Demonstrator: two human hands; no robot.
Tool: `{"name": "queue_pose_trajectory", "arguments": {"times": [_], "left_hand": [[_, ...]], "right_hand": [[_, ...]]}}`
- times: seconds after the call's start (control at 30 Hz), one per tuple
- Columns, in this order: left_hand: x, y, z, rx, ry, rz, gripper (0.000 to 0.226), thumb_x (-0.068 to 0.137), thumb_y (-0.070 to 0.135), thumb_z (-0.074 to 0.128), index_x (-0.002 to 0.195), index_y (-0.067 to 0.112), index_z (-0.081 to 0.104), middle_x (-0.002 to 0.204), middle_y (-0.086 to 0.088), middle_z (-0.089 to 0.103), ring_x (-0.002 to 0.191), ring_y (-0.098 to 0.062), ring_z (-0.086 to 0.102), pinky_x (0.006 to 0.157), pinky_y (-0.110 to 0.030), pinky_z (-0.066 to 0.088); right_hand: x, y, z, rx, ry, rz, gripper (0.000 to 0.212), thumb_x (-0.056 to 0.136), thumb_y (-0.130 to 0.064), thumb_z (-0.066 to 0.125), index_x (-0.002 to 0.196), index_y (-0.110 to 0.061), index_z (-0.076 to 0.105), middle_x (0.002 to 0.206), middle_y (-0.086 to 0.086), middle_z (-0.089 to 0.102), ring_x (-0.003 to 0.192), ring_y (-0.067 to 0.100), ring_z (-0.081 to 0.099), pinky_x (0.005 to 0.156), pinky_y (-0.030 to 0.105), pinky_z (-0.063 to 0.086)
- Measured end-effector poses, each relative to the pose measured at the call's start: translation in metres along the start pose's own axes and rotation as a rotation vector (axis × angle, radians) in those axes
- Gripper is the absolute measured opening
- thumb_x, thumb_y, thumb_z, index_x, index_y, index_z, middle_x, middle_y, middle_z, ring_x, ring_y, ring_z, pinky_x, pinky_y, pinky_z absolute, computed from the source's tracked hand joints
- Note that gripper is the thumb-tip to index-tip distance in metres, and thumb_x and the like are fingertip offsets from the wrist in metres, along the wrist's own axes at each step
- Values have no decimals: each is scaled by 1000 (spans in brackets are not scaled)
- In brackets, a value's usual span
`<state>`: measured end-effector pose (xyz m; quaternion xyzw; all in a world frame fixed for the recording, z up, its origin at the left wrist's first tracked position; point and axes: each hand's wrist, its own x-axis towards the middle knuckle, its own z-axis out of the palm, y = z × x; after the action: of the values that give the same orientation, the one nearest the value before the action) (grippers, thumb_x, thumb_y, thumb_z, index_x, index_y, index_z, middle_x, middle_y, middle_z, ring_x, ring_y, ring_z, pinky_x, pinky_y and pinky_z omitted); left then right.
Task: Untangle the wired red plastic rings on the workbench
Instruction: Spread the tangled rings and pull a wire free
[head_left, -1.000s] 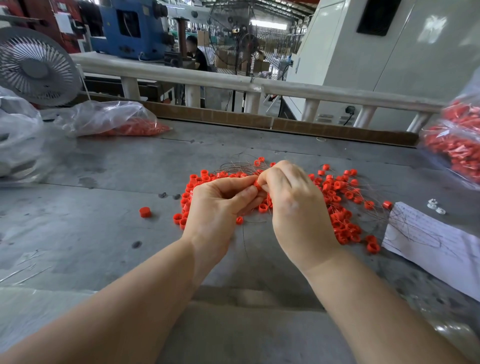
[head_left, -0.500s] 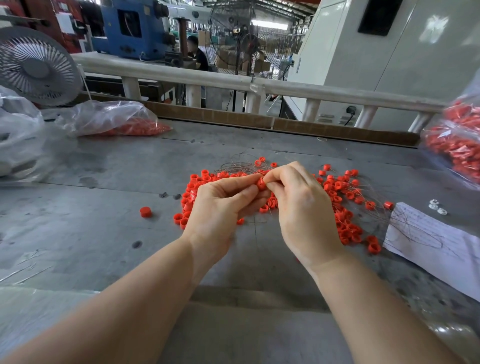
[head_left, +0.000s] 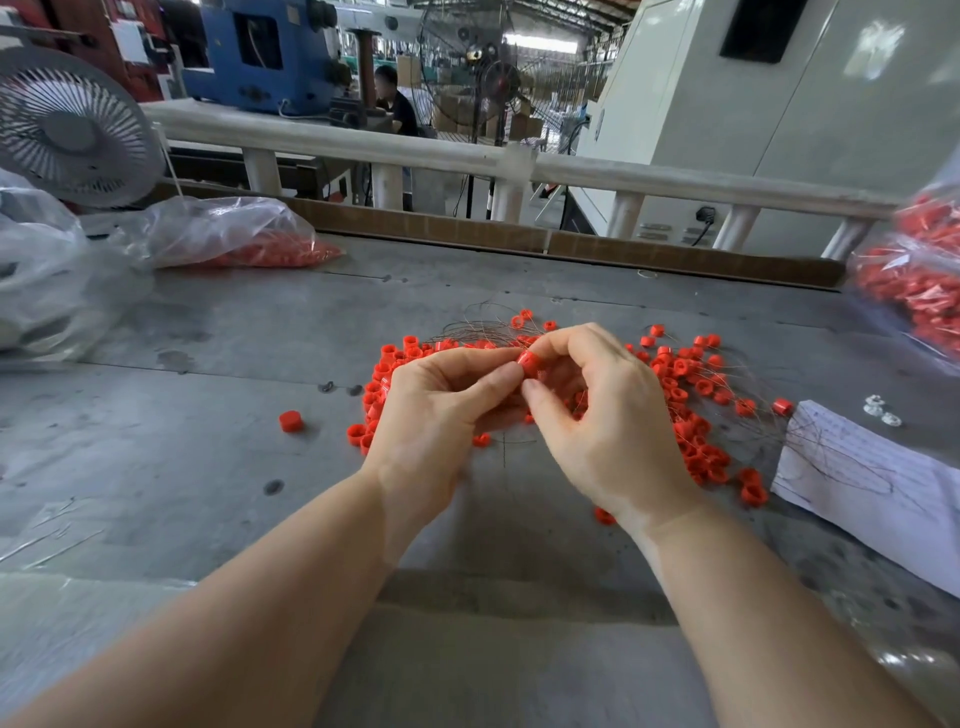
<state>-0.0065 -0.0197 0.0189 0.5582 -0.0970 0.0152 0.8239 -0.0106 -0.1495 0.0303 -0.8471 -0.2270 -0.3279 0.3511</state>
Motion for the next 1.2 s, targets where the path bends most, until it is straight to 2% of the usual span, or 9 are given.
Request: {"name": "queue_pose_trajectory", "arguments": {"times": [0.1, 0.17, 0.33, 0.5, 0.6, 0.7, 0.87, 1.07, 1.2], "left_hand": [[-3, 3, 1, 79, 28, -14, 9, 80, 8, 66, 79, 11, 73, 61, -3, 69, 47, -10, 62, 38, -14, 41], [-3, 4, 1, 82, 52, -26, 11, 82, 6, 65, 77, 12, 72, 57, 0, 66, 44, -7, 58, 34, -12, 34], [-4, 6, 3, 72, 54, -52, 15, 83, 5, 64, 78, 14, 73, 60, -1, 68, 46, -6, 59, 35, -11, 34], [-4, 6, 2, 88, 30, -57, 23, 85, 3, 61, 73, 16, 76, 64, -3, 70, 52, -8, 63, 39, -13, 40], [-4, 6, 4, 108, 28, -36, 27, 85, -1, 60, 70, 16, 75, 59, -1, 68, 46, -6, 60, 39, -13, 41], [-5, 6, 5, 161, 38, -6, 24, 85, -2, 61, 74, 16, 74, 59, 1, 68, 50, -4, 60, 47, -15, 47], [-7, 7, 7, 207, 24, 3, 30, 85, -3, 59, 71, 19, 74, 60, 3, 69, 52, -3, 60, 48, -15, 48], [-6, 7, 7, 207, 27, 2, 28, 85, -2, 59, 73, 18, 74, 59, 4, 69, 52, -3, 61, 47, -14, 47], [-6, 5, 5, 187, 31, 3, 33, 85, 1, 60, 63, 21, 75, 58, 4, 68, 51, -3, 61, 46, -14, 46]], "right_hand": [[0, -1, -1, -41, 11, -11, 11, 75, -2, 70, 83, -5, 64, 80, 1, 60, 71, 17, 58, 69, 33, 50], [0, 0, -1, -50, 26, -14, 11, 75, -3, 72, 82, -5, 65, 78, 1, 60, 68, 14, 57, 68, 30, 49], [0, 2, -2, -72, 33, -40, 9, 75, -5, 75, 80, -3, 67, 76, 2, 61, 67, 12, 54, 66, 27, 47], [0, 1, -4, -121, 52, -92, 5, 74, -3, 71, 78, -1, 67, 75, 7, 62, 65, 21, 59, 62, 35, 51], [-2, -1, -4, -203, 52, -141, 2, 73, -3, 66, 74, 0, 65, 72, 9, 61, 62, 26, 59, 57, 37, 51], [-2, -3, -3, -245, 66, -152, 5, 72, -4, 63, 69, 0, 63, 68, 11, 59, 57, 27, 57, 53, 36, 50], [-2, -3, -4, -239, 53, -124, 9, 70, -4, 67, 65, 0, 60, 65, 11, 57, 56, 26, 55, 52, 32, 46], [-2, -4, -3, -256, 30, -132, 15, 68, 2, 73, 63, 2, 58, 63, 14, 54, 52, 29, 51, 50, 32, 43], [-2, -4, -1, -287, 28, -164, 17, 67, 2, 74, 62, 2, 58, 63, 14, 54, 52, 30, 53, 50, 31, 41]]}}
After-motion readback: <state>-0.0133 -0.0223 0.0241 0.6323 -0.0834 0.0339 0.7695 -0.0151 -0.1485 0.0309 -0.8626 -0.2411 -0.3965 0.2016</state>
